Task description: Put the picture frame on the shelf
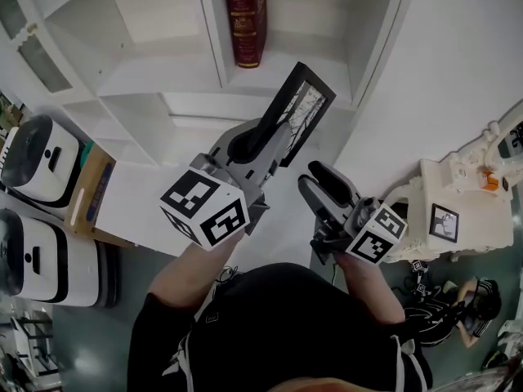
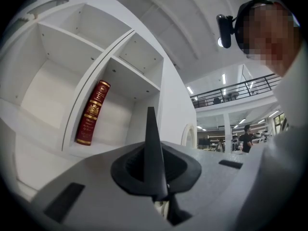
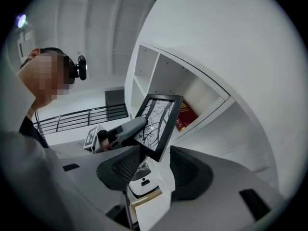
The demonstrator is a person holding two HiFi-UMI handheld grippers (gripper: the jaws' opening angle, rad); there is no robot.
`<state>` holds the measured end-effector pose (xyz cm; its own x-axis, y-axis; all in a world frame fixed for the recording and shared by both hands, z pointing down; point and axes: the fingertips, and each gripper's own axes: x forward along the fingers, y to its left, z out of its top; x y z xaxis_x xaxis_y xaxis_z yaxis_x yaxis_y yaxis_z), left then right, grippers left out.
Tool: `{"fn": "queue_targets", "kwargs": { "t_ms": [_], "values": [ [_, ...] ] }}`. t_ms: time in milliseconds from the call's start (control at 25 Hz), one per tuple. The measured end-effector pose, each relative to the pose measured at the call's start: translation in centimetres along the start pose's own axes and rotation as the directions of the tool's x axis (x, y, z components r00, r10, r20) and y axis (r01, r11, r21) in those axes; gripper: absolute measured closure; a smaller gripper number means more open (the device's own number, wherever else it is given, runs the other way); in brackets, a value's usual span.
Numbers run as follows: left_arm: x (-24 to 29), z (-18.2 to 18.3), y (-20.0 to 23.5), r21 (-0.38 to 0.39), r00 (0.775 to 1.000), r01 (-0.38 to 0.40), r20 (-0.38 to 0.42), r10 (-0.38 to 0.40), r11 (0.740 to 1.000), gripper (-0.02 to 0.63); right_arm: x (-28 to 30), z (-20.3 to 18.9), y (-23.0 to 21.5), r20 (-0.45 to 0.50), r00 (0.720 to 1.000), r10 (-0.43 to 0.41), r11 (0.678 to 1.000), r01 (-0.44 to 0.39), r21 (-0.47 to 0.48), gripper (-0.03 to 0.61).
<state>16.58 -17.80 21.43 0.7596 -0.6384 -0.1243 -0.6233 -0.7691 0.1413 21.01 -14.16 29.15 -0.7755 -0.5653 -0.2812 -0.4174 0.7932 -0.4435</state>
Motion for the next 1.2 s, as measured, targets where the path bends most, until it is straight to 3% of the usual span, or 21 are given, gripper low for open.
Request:
{"fn": "queue_targets", "kwargs": {
  "t_ms": [520,760,920,1200],
  "values": [
    [-0.6,-1.5,-1.3,-0.072,0.996,0.085,-0.018,-0.087,0.994,0.595,2.0,-1.1,-0.4,0.039,0.997,0.068,0.975,-0.075,0.208,0.391],
    [-0.1,-1.8,-2.5,-0.01,0.991,0.124,-0.055,-0.124,0.992,0.594,1.5,-0.8,-1.3,0.032,0.999,0.016,0.984,-0.022,0.177,0.471],
    [0.1,-2.1,-2.9,0.044,0.985,0.145,-0.104,-0.14,0.988,0.591,1.3,-0.4,-1.8,0.008,1.0,-0.028,0.993,0.027,0.118,0.479],
    [-0.1,-2.7,-2.3,0.07,0.98,0.144,-0.148,-0.132,0.987,0.575,1.3,-0.1,-2.2,-0.026,0.997,-0.066,0.995,0.068,0.076,0.483]
  ]
}}
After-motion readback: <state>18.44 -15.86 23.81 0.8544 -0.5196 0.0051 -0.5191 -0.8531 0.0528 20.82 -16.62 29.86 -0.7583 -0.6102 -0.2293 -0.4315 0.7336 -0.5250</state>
